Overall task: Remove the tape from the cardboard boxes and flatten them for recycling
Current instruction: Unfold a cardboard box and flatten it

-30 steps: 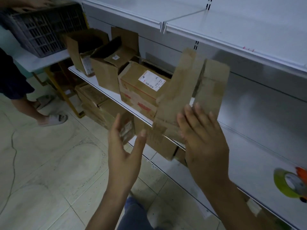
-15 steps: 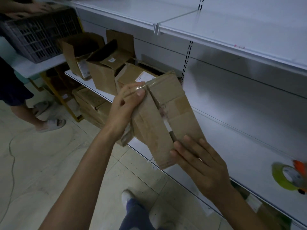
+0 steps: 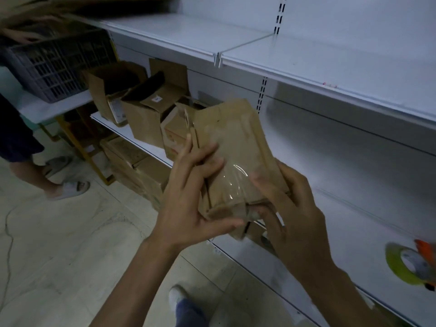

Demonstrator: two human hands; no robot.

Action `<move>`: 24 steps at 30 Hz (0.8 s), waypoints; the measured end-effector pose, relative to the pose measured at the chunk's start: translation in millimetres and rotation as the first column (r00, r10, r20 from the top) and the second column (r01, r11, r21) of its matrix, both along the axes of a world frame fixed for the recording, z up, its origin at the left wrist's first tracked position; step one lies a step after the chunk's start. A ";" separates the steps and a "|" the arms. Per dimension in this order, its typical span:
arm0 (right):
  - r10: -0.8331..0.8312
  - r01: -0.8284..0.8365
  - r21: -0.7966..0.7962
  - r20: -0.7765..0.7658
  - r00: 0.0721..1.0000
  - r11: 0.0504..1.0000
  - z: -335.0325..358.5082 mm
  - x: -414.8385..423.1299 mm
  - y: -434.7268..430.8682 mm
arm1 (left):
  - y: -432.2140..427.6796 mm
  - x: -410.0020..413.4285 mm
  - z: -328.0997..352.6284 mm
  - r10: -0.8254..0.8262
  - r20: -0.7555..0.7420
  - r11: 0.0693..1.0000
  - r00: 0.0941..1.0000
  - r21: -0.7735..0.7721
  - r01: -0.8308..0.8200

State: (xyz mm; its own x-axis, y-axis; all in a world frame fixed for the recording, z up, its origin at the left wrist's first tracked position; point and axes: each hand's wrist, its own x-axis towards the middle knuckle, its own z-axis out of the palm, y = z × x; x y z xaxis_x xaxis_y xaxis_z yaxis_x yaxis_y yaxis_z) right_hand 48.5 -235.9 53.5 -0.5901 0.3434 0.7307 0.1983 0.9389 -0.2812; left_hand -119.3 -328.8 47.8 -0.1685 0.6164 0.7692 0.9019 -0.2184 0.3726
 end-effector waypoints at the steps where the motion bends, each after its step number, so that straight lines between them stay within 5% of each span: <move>1: 0.013 -0.012 -0.021 0.014 1.000 1.000 -0.2 0.2 0.7 | -2.5 -0.5 -0.2 0.028 0.042 0.998 0.999 -0.054 -0.025; 5: 0.018 -0.041 0.154 0.149 0.989 0.987 -6.3 4.8 16.0 | -3.6 -15.5 9.1 0.273 0.234 0.950 0.933 -0.219 -0.223; 10: 0.119 -0.139 0.109 0.174 0.978 0.984 -9.8 7.7 33.0 | 9.3 -38.1 28.0 0.220 0.387 0.900 0.895 -0.435 -0.033; 13: 0.140 -0.125 -0.095 0.176 0.974 0.988 -6.6 12.1 40.1 | 8.5 -42.7 28.5 0.260 0.514 0.852 0.818 -0.521 0.057; 16: 0.108 -0.120 0.041 0.232 0.967 0.992 -6.9 17.8 44.2 | 6.9 -47.6 24.9 0.313 0.511 0.795 0.800 -0.602 0.073; 19: 0.059 -0.035 -0.160 0.146 0.988 0.986 -5.3 12.8 39.4 | 5.9 -36.2 19.6 0.297 0.534 0.726 0.791 -0.665 0.176; 24: -0.014 -0.039 -0.405 -0.126 0.992 0.913 -4.1 7.6 28.8 | 3.6 -1.6 -3.9 0.284 0.819 0.815 0.499 -0.480 0.325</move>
